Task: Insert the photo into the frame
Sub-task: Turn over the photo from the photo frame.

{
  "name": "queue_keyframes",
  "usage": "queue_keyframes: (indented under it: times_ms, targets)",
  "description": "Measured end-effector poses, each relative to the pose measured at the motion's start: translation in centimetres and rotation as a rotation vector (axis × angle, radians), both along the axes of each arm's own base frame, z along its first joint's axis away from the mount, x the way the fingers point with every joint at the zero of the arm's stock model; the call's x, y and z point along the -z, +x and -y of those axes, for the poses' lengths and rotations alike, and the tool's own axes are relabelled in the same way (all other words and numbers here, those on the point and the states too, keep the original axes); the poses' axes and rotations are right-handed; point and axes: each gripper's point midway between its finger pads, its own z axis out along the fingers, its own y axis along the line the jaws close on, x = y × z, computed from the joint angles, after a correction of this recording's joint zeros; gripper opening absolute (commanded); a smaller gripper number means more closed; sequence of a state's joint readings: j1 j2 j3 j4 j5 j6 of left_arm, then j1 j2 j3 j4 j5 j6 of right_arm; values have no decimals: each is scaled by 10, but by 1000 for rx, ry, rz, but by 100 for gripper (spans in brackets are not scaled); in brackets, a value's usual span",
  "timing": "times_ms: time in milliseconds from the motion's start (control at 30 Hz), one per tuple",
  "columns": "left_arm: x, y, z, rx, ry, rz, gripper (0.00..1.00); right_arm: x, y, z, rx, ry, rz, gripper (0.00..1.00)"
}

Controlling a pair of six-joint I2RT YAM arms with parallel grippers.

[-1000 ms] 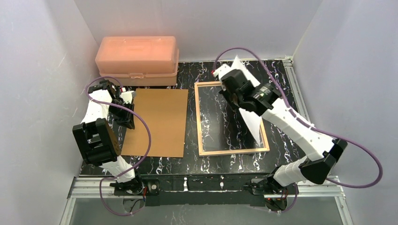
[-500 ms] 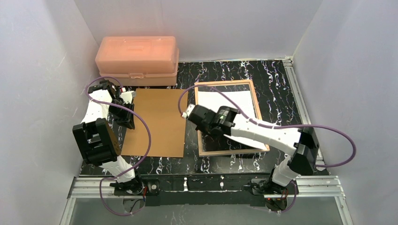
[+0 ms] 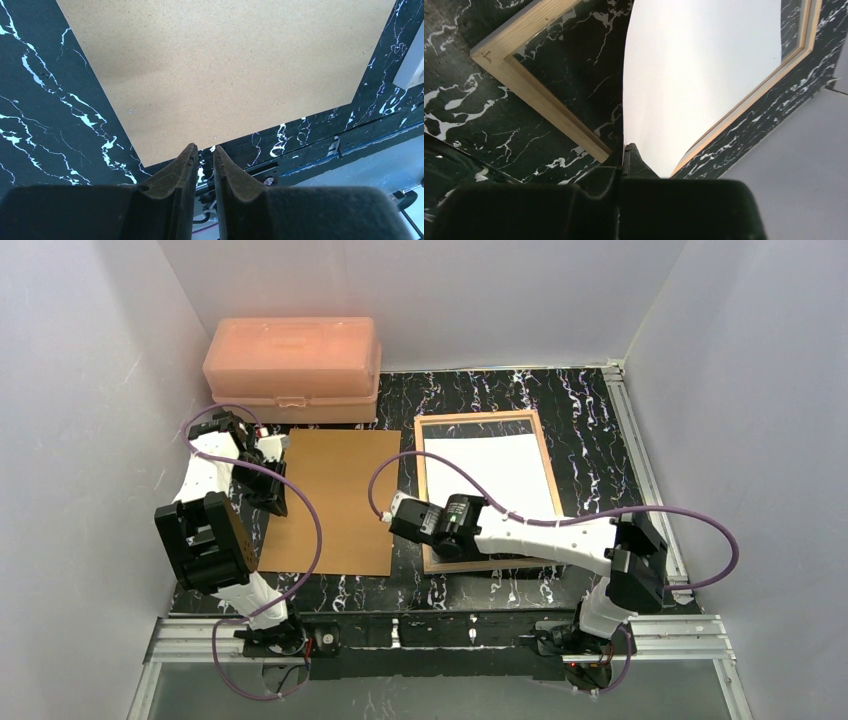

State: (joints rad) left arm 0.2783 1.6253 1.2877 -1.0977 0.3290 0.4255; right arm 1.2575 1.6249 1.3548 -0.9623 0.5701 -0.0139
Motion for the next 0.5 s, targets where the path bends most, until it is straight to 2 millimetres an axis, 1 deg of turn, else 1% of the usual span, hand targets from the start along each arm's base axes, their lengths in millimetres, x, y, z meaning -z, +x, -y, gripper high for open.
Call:
queue_keyframes:
  times_ms: [67, 200, 333, 500]
  targets:
    - [1, -1, 0, 0, -1, -2, 17, 2, -2, 0, -27, -29, 27, 1]
    - [1, -1, 0, 0, -1, -4, 17, 3, -1, -6, -66, -68, 96, 1]
    - [1, -1, 0, 0, -1, -3, 17, 4, 6, -14, -91, -98, 172, 1]
    - [4, -1, 0, 0, -1, -2, 17, 6, 15, -17, -104, -125, 231, 1]
